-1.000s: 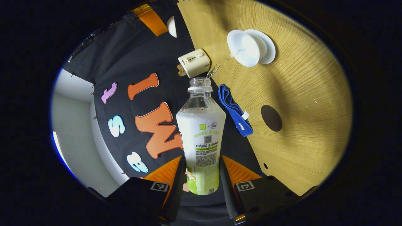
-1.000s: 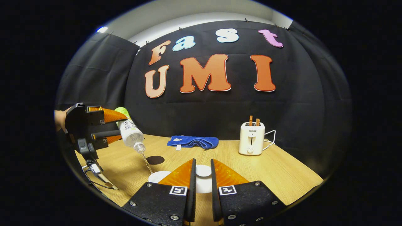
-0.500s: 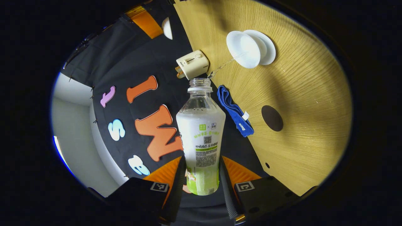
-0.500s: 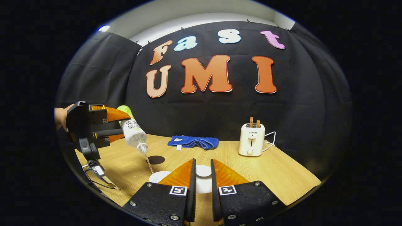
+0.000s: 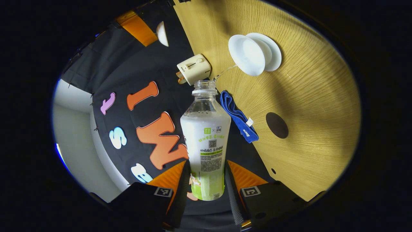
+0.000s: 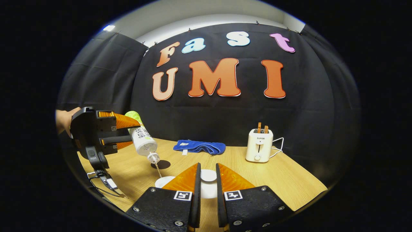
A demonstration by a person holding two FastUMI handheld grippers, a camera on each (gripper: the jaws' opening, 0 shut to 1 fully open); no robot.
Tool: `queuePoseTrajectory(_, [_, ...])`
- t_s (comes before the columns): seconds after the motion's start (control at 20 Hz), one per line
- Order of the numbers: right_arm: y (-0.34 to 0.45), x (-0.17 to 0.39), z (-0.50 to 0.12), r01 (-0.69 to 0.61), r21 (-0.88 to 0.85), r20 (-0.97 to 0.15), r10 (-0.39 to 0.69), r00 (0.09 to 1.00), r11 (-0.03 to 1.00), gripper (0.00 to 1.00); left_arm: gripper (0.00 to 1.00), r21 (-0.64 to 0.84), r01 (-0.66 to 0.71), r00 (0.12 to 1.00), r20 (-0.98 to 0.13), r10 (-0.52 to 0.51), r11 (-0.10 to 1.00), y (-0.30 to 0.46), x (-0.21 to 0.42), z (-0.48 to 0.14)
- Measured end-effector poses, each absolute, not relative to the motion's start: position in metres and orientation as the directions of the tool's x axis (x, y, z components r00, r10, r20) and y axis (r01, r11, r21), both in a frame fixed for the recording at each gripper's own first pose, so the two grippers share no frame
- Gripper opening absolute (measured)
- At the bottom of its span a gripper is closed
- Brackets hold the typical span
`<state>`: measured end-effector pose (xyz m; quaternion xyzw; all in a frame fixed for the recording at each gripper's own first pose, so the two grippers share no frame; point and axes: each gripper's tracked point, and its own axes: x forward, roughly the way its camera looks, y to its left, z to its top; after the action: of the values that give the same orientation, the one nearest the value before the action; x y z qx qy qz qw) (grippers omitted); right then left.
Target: Open the teacup lid with one hand, grasp the water bottle and pour water into the teacup with the other hand; after pouring, place the water bottle on the coaster and then close the teacup lid.
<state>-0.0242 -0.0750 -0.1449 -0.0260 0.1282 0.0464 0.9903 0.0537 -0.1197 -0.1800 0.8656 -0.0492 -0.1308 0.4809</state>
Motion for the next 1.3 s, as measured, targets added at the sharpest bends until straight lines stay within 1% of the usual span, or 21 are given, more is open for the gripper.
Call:
queuePoseTrajectory(0.05, [-0.075, -0.024, -0.144, -0.100, -0.038, -0.255, 0.088, 0.963, 0.994, 0.22, 0.63, 0.844, 0.039, 0.961, -0.179, -0.212, -0.536, -0.120, 0.054, -0.179])
queuePoseTrajectory(0.1, [-0.074, -0.024, -0.144, -0.102, -0.037, -0.254, 0.090, 0.963, 0.994, 0.22, 0.60, 0.841, 0.037, 0.960, -0.181, -0.215, -0.540, -0.120, 0.054, -0.180])
queuePoseTrajectory(0.15, [-0.074, -0.024, -0.144, -0.103, -0.038, -0.254, 0.090, 0.963, 0.994, 0.22, 0.60, 0.838, 0.036, 0.959, -0.183, -0.218, -0.544, -0.120, 0.053, -0.180])
queuePoseTrajectory(0.2, [-0.075, -0.025, -0.144, -0.101, -0.040, -0.254, 0.088, 0.963, 0.994, 0.22, 0.63, 0.836, 0.036, 0.957, -0.186, -0.221, -0.548, -0.121, 0.055, -0.180])
queuePoseTrajectory(0.25, [-0.075, -0.025, -0.145, -0.101, -0.042, -0.256, 0.087, 0.963, 0.994, 0.22, 0.60, 0.833, 0.036, 0.957, -0.188, -0.222, -0.552, -0.121, 0.055, -0.180])
queuePoseTrajectory(0.3, [-0.076, -0.025, -0.145, -0.098, -0.044, -0.256, 0.083, 0.963, 0.994, 0.22, 0.63, 0.831, 0.034, 0.956, -0.189, -0.224, -0.555, -0.123, 0.055, -0.180])
queuePoseTrajectory(0.4, [-0.077, -0.026, -0.145, -0.097, -0.046, -0.255, 0.082, 0.963, 0.994, 0.22, 0.60, 0.831, 0.041, 0.954, -0.197, -0.225, -0.554, -0.123, 0.056, -0.183])
queuePoseTrajectory(0.45, [-0.076, -0.026, -0.145, -0.098, -0.045, -0.256, 0.083, 0.963, 0.994, 0.22, 0.63, 0.833, 0.045, 0.953, -0.201, -0.227, -0.552, -0.124, 0.057, -0.186])
queuePoseTrajectory(0.55, [-0.077, -0.026, -0.146, -0.096, -0.042, -0.256, 0.082, 0.963, 0.995, 0.22, 0.60, 0.835, 0.052, 0.950, -0.210, -0.230, -0.548, -0.125, 0.056, -0.190])
queuePoseTrajectory(0.65, [-0.079, -0.026, -0.147, -0.091, -0.041, -0.260, 0.077, 0.962, 0.995, 0.22, 0.62, 0.833, 0.059, 0.947, -0.220, -0.232, -0.550, -0.125, 0.056, -0.195])
queuePoseTrajectory(0.7, [-0.079, -0.026, -0.148, -0.091, -0.041, -0.261, 0.077, 0.962, 0.995, 0.22, 0.60, 0.830, 0.058, 0.946, -0.224, -0.236, -0.555, -0.127, 0.057, -0.195])
queuePoseTrajectory(0.75, [-0.079, -0.026, -0.148, -0.090, -0.041, -0.261, 0.076, 0.962, 0.995, 0.22, 0.63, 0.828, 0.055, 0.944, -0.225, -0.241, -0.558, -0.129, 0.057, -0.195])
queuePoseTrajectory(0.8, [-0.079, -0.026, -0.147, -0.090, -0.040, -0.259, 0.077, 0.963, 0.995, 0.22, 0.63, 0.827, 0.053, 0.944, -0.224, -0.243, -0.560, -0.130, 0.057, -0.195])
queuePoseTrajectory(0.9, [-0.079, -0.027, -0.146, -0.089, -0.038, -0.256, 0.077, 0.964, 0.995, 0.22, 0.60, 0.831, 0.064, 0.942, -0.233, -0.242, -0.552, -0.129, 0.057, -0.199])
queuePoseTrajectory(0.95, [-0.080, -0.026, -0.147, -0.089, -0.035, -0.256, 0.077, 0.964, 0.995, 0.22, 0.62, 0.834, 0.080, 0.938, -0.247, -0.241, -0.545, -0.127, 0.056, -0.203])
queuePoseTrajectory(1.0, [-0.080, -0.026, -0.147, -0.086, -0.031, -0.257, 0.075, 0.964, 0.996, 0.22, 0.60, 0.838, 0.092, 0.936, -0.257, -0.240, -0.538, -0.127, 0.056, -0.206])
queuePoseTrajectory(1.05, [-0.081, -0.026, -0.148, -0.084, -0.028, -0.259, 0.074, 0.963, 0.996, 0.22, 0.63, 0.839, 0.099, 0.934, -0.263, -0.240, -0.535, -0.126, 0.056, -0.208])
queuePoseTrajectory(1.1, [-0.081, -0.025, -0.149, -0.080, -0.024, -0.260, 0.071, 0.963, 0.996, 0.22, 0.63, 0.844, 0.106, 0.933, -0.267, -0.242, -0.526, -0.127, 0.056, -0.209])
queuePoseTrajectory(1.15, [-0.082, -0.025, -0.149, -0.079, -0.019, -0.261, 0.071, 0.963, 0.997, 0.22, 0.65, 0.853, 0.125, 0.930, -0.278, -0.239, -0.507, -0.124, 0.056, -0.212])
queuePoseTrajectory(1.2, [-0.081, -0.025, -0.149, -0.080, -0.014, -0.261, 0.073, 0.963, 0.997, 0.22, 0.59, 0.864, 0.167, 0.923, -0.306, -0.232, -0.474, -0.120, 0.055, -0.221])
queuePoseTrajectory(1.3, [-0.078, -0.025, -0.149, -0.086, -0.007, -0.257, 0.081, 0.963, 0.996, 0.22, 0.59, 0.901, 0.218, 0.919, -0.319, -0.234, -0.375, -0.114, 0.056, -0.233])
